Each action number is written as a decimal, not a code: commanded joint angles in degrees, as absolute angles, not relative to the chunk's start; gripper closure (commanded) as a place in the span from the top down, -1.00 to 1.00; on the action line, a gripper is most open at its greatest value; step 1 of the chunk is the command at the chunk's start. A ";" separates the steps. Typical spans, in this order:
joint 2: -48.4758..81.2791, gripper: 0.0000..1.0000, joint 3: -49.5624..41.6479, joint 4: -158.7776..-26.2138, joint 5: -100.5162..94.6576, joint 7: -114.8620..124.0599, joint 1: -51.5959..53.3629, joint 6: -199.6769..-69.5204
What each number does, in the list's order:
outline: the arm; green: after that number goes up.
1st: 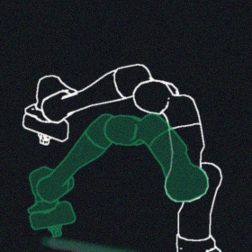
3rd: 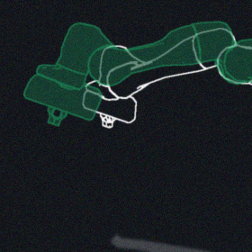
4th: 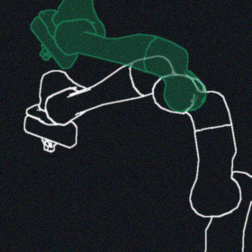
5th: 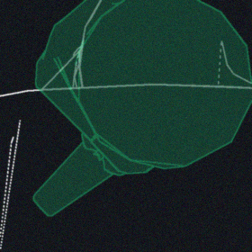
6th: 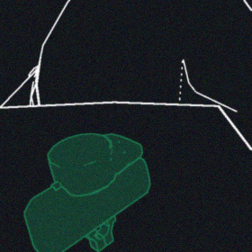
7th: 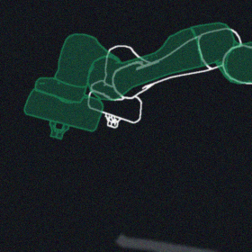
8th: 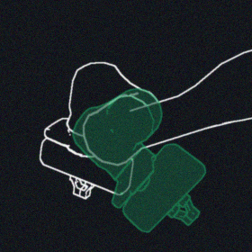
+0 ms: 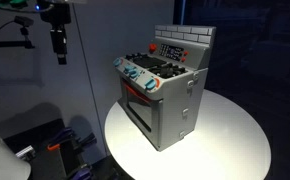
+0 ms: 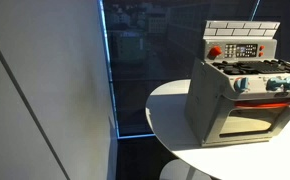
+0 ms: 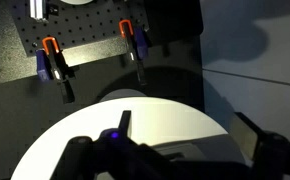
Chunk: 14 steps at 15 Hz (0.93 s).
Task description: Press a button on the stove
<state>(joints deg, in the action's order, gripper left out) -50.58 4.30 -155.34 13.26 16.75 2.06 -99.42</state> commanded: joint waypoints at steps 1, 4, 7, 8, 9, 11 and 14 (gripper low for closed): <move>-50.60 1.00 5.07 -155.21 13.80 16.14 1.06 -99.16; -50.60 1.00 5.07 -155.21 13.80 16.14 1.06 -99.17; -50.14 1.00 5.00 -154.00 12.51 16.87 -0.45 -99.13; -50.13 1.00 4.71 -153.57 12.37 16.78 -0.97 -98.99; -50.11 1.00 4.73 -153.19 11.95 16.96 -1.70 -99.20; -49.81 1.00 4.55 -151.99 11.24 17.08 -3.04 -99.16; -49.44 1.00 4.60 -150.13 9.14 17.28 -5.14 -99.59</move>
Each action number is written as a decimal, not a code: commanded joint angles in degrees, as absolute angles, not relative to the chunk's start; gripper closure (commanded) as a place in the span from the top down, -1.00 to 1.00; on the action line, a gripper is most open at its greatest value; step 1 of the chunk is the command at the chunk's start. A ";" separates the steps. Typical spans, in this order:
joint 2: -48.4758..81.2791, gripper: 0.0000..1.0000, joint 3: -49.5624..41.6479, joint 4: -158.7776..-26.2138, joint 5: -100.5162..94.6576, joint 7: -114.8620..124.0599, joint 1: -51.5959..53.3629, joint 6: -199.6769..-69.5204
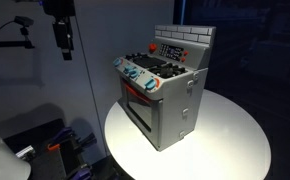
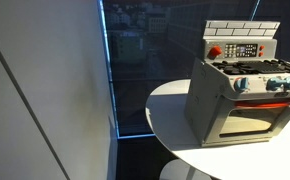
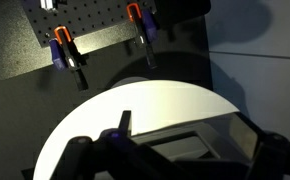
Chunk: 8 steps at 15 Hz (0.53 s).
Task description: Press a button on the stove
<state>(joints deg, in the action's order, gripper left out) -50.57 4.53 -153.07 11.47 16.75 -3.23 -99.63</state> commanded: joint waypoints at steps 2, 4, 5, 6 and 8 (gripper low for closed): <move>-48.78 1.00 4.66 -148.61 7.07 17.44 -6.58 -100.51; -47.65 1.00 4.81 -147.24 4.43 17.56 -7.91 -102.64; -46.74 1.00 4.80 -146.48 3.21 17.73 -8.51 -103.95; -45.83 1.00 4.72 -145.81 2.06 17.86 -9.07 -105.30; -44.26 1.00 4.73 -144.72 -0.42 18.25 -10.11 -108.17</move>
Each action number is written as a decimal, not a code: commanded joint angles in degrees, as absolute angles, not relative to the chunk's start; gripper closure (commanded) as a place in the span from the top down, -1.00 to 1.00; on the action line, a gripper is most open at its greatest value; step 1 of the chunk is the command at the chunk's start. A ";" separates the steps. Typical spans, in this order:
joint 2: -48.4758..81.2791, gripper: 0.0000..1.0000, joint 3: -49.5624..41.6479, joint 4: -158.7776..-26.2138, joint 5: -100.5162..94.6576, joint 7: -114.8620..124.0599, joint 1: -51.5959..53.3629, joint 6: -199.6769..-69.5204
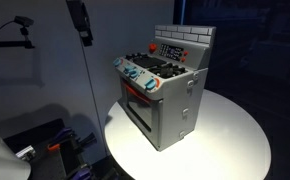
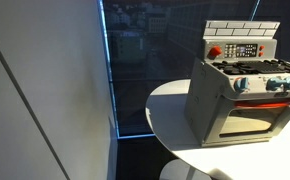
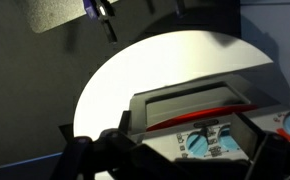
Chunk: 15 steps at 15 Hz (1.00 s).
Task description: Press a button on the stove
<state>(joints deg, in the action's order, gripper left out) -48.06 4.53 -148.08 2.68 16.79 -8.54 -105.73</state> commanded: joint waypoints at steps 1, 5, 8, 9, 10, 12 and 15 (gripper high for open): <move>-43.34 1.00 4.74 -144.18 -1.62 18.54 -10.63 -109.65; -39.11 1.00 4.40 -142.33 -5.11 19.93 -12.18 -116.09; -35.90 1.00 3.89 -141.24 -6.61 20.06 -12.77 -121.31; -34.67 1.00 3.73 -140.75 -7.00 20.15 -12.93 -122.88; -33.40 1.00 3.43 -140.32 -7.16 19.98 -13.01 -124.66; -31.14 1.00 3.11 -139.29 -7.52 20.15 -13.31 -126.88; -28.42 1.00 2.91 -137.79 -8.42 20.74 -13.77 -128.37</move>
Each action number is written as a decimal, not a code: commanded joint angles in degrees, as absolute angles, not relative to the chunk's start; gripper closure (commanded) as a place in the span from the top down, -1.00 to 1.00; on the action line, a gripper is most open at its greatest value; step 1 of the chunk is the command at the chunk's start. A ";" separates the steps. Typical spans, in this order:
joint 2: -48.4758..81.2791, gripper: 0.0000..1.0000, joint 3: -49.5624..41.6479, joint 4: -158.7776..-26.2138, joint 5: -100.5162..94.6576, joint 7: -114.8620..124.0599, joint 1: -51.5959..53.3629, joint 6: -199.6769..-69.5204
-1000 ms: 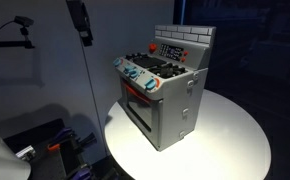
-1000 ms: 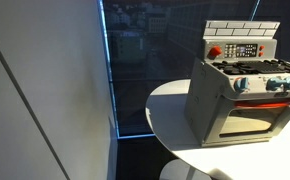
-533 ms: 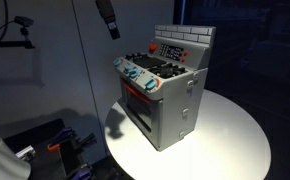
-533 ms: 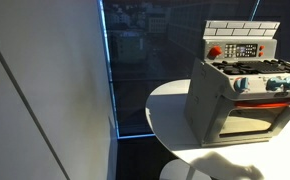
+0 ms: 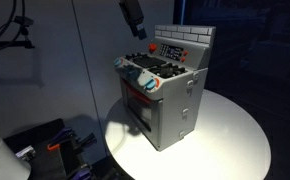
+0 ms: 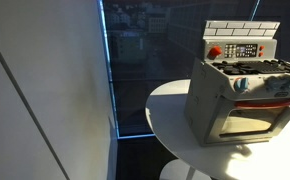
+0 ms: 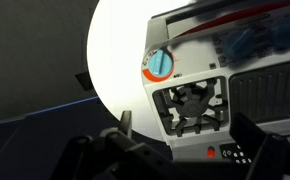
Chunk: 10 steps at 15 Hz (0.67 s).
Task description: Press a button on the stove
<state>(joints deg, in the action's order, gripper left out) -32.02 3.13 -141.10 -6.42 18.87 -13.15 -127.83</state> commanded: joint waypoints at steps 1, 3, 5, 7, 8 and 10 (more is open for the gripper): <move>-31.02 1.00 2.30 -140.48 -7.23 19.34 -12.47 -128.17; -30.22 1.00 2.15 -140.36 -7.31 19.36 -12.39 -128.33; -30.26 1.00 2.16 -140.41 -7.29 19.34 -12.26 -128.33; -30.44 1.00 2.18 -140.42 -7.28 19.33 -12.19 -128.33; -30.47 1.00 2.18 -140.42 -7.27 19.33 -12.18 -128.33; -30.46 1.00 2.16 -140.43 -7.27 19.33 -12.18 -128.33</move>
